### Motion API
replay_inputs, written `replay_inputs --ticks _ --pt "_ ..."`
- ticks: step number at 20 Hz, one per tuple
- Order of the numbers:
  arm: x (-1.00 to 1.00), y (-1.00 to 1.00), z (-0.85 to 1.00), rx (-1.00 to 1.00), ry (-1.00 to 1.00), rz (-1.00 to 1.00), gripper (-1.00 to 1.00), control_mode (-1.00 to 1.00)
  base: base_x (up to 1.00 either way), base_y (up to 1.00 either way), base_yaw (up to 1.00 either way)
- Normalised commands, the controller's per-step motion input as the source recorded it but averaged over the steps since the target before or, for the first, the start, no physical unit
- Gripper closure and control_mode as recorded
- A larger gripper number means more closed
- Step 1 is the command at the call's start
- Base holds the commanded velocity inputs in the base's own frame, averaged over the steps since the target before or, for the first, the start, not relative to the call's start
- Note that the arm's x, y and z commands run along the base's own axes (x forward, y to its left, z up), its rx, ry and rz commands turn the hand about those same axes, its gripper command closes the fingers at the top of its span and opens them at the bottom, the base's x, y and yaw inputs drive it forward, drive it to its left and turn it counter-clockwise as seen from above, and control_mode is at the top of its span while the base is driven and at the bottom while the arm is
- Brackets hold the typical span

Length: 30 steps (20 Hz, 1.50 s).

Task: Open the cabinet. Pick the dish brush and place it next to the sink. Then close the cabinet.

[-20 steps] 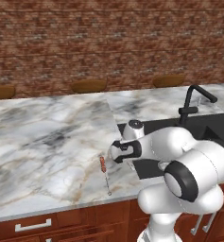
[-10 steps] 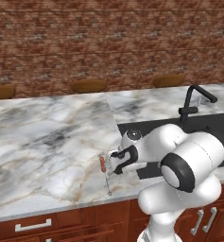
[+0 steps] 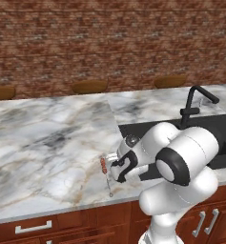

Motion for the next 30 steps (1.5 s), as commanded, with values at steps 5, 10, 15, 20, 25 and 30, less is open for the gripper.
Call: replay_inputs --ticks 5,10,15,20,25,30 --pt "0.00 0.00 0.00 0.00 0.00 0.00 -1.00 -1.00 0.00 0.00 0.00" --pt "-0.01 0.00 0.01 0.00 0.00 0.00 -1.00 -1.00 0.00 0.00 0.00" --pt "0.00 -0.08 0.29 0.00 0.00 0.00 -1.00 -1.00 0.00 0.00 0.00" --pt "0.00 0.00 0.61 0.00 0.00 0.00 -1.00 -1.00 0.00 0.00 0.00" --pt "0.00 0.00 0.58 0.00 0.02 0.00 -1.00 -1.00 0.00 0.00 0.00" --pt "-0.47 0.00 0.70 0.00 0.05 0.00 -1.00 -1.00 0.00 0.00 0.00"
